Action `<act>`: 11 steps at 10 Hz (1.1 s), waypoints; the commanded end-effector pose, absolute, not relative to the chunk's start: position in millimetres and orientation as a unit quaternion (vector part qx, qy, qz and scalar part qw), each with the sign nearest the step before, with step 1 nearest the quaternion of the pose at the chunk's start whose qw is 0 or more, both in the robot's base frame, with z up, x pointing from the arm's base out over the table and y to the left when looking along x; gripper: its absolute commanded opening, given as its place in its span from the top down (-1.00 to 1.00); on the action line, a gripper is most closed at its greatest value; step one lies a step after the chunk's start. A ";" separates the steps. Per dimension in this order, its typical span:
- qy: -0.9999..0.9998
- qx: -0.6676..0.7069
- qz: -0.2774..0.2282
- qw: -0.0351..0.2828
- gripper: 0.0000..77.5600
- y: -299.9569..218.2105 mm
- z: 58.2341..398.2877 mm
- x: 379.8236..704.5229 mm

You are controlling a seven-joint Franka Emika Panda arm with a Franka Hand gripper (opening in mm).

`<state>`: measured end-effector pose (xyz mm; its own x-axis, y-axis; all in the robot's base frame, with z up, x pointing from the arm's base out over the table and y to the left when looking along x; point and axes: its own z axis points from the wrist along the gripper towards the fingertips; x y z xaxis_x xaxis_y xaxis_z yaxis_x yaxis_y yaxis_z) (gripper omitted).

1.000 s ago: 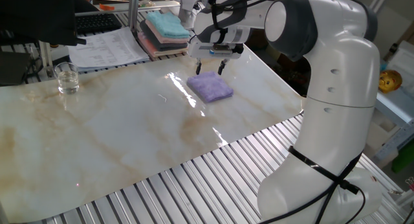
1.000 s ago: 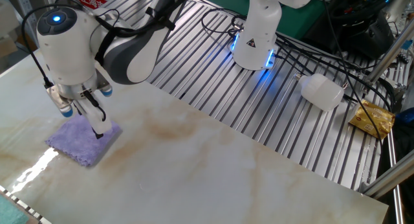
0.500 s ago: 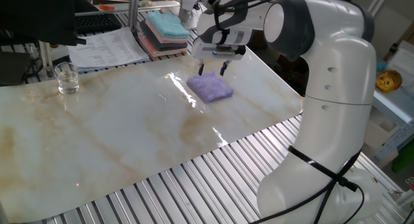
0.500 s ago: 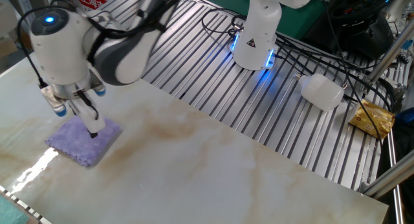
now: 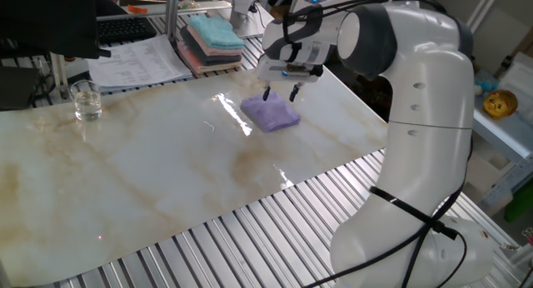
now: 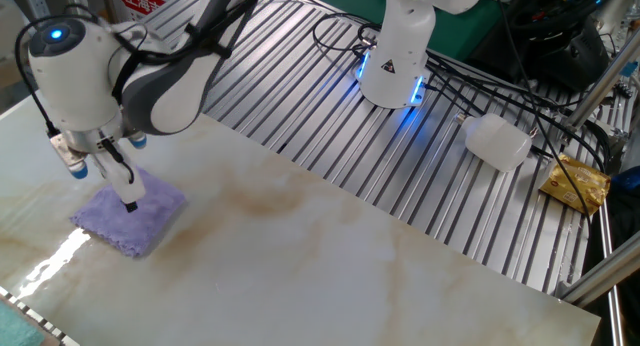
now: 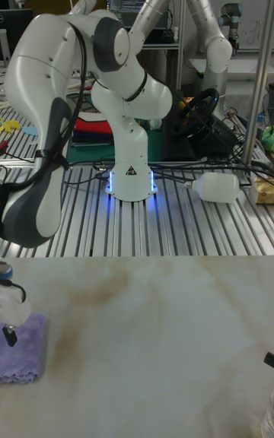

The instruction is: Clean the tabletop with a sponge

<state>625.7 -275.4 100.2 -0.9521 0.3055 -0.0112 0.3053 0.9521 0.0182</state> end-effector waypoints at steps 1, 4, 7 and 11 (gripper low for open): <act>0.987 0.159 0.007 0.009 -1.00 -274.7 107.9 635.5; 0.978 0.207 -0.014 0.006 -1.00 -250.1 117.0 647.3; 0.977 0.214 -0.012 0.010 -1.00 -249.6 106.2 645.6; 0.976 0.216 -0.013 0.010 -1.00 -252.3 90.3 643.2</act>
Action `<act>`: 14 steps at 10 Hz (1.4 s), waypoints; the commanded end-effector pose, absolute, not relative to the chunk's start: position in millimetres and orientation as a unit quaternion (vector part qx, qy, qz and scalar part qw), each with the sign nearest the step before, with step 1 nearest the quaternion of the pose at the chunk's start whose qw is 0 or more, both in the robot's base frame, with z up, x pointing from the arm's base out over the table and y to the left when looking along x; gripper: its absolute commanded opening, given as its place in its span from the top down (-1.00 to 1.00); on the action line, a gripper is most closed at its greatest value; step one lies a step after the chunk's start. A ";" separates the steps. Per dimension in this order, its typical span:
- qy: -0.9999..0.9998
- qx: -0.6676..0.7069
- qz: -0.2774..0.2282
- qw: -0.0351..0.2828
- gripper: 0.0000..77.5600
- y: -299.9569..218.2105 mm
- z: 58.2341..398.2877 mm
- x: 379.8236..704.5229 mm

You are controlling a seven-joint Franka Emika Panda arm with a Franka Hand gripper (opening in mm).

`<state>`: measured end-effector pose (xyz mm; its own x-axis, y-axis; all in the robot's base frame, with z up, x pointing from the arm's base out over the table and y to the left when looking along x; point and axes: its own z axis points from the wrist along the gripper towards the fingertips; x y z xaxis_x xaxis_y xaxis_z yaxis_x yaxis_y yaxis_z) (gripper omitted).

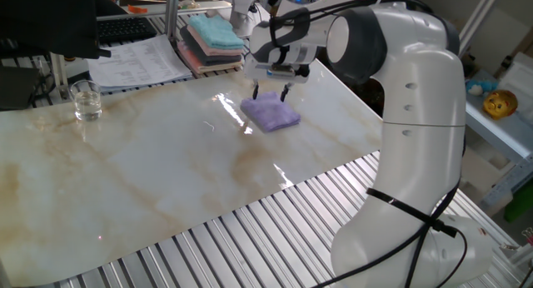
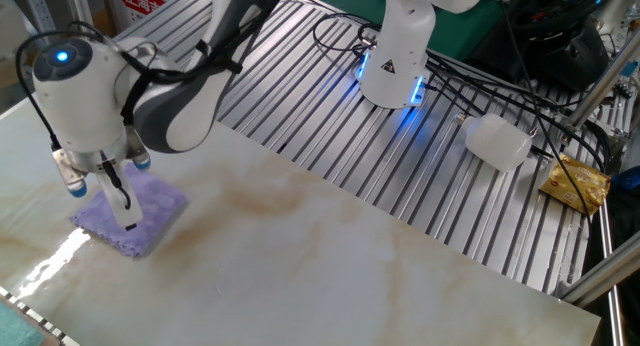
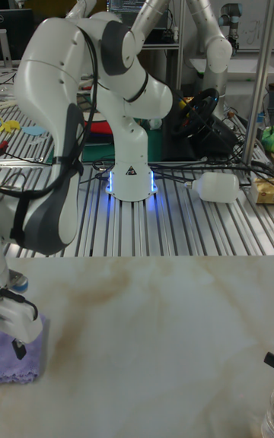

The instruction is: Clean the tabletop with a sponge

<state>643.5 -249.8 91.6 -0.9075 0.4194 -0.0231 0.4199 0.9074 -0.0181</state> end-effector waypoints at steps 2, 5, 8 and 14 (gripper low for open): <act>0.976 0.218 -0.014 0.005 -1.00 -253.4 88.8 640.6; 0.971 0.236 -0.022 0.003 -1.00 -251.8 90.3 638.8; 0.968 0.248 -0.023 0.003 -1.00 -250.2 85.5 633.0; 0.968 0.252 -0.020 0.004 -1.00 -250.8 79.7 626.6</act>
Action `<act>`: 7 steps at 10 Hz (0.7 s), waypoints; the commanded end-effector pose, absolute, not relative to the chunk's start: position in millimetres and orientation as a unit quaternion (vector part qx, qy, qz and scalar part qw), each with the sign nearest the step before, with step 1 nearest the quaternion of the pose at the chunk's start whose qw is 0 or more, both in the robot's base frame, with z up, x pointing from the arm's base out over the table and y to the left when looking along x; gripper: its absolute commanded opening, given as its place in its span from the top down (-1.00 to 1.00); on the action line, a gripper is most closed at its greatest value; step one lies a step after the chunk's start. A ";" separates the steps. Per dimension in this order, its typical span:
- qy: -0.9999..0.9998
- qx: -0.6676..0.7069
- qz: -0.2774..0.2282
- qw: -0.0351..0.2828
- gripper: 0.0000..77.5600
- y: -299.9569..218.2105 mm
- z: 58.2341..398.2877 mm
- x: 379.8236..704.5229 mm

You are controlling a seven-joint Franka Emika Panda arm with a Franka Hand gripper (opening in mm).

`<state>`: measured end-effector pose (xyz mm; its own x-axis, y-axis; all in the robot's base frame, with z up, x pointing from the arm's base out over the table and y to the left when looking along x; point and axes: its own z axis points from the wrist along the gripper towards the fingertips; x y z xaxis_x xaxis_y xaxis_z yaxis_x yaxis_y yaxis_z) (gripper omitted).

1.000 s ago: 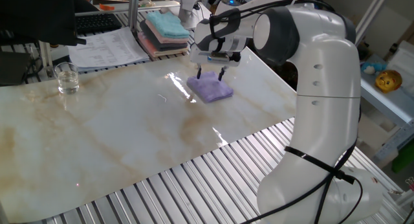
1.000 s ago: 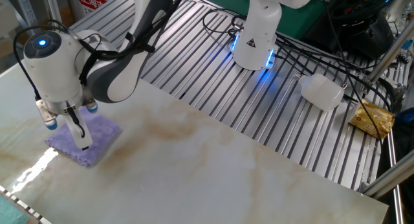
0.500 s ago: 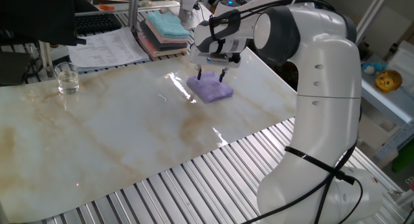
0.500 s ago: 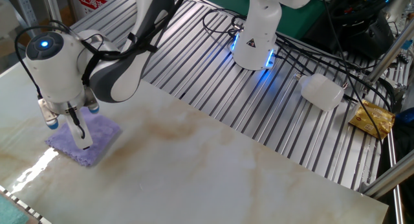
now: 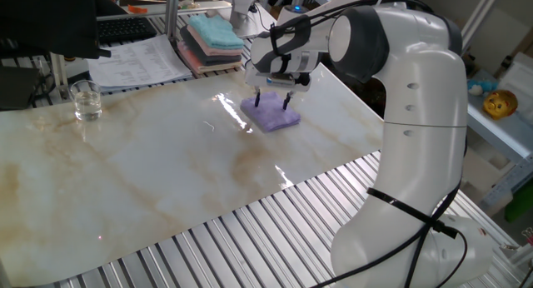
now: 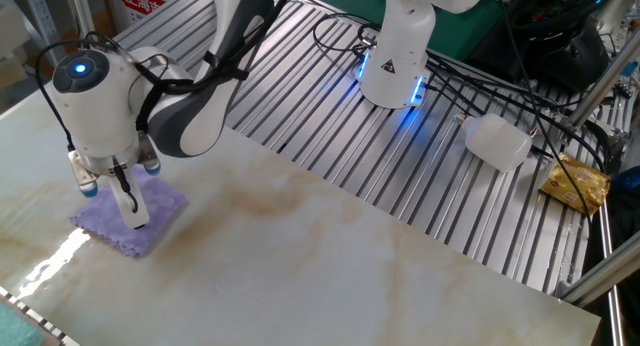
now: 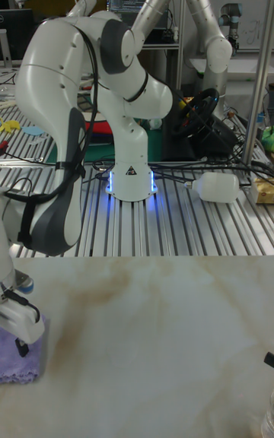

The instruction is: Clean the tabletop with a sponge

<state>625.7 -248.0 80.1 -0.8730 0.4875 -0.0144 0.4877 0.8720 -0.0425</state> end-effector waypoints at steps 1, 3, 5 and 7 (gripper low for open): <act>0.968 0.250 -0.019 0.004 -1.00 -252.9 78.6 626.5; 0.968 0.250 -0.016 0.004 -1.00 -257.2 71.8 626.5; 0.968 0.250 -0.016 0.006 -1.00 -257.4 68.4 625.8; 0.968 0.251 -0.011 0.004 -1.00 -256.5 65.0 625.3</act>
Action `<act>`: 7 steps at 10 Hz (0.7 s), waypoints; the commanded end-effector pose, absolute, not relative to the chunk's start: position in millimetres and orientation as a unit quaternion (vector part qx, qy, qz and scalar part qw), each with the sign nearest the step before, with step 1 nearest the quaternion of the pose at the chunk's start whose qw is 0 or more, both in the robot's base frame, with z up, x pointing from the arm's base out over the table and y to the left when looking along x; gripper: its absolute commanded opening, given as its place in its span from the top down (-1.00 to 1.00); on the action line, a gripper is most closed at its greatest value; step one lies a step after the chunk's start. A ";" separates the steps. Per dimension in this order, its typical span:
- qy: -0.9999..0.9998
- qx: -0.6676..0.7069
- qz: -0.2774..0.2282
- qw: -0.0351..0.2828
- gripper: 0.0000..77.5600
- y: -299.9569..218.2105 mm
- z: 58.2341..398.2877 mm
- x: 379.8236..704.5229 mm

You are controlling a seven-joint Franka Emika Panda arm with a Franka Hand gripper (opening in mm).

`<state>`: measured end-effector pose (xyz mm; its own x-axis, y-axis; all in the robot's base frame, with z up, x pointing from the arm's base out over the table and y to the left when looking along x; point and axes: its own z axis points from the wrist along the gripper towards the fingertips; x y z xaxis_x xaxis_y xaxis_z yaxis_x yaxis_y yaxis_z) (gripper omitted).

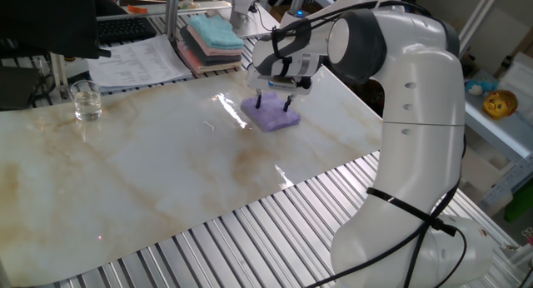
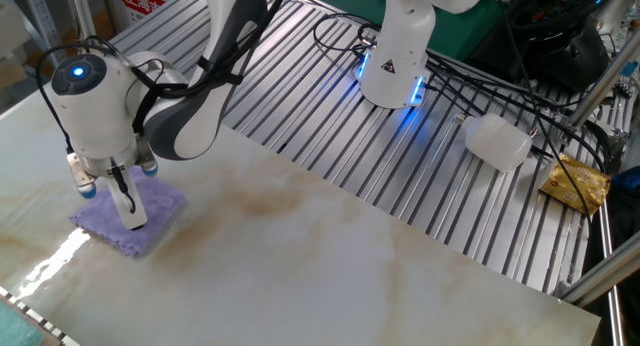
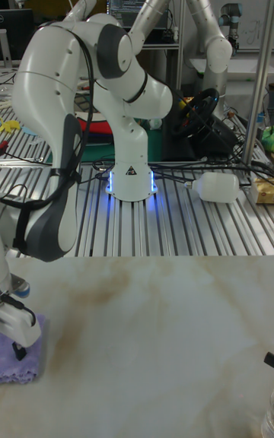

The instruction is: Clean the tabletop with a sponge

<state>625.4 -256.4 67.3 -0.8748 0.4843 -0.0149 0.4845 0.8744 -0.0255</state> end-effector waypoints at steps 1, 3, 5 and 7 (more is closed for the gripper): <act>0.968 0.252 -0.010 0.007 -1.00 -255.7 59.5 624.2; 0.968 0.249 0.002 0.008 -1.00 -255.9 48.7 621.2; 0.969 0.248 0.004 0.010 -1.00 -256.8 42.0 618.9; 0.972 0.234 0.003 0.009 -1.00 -256.8 42.0 618.8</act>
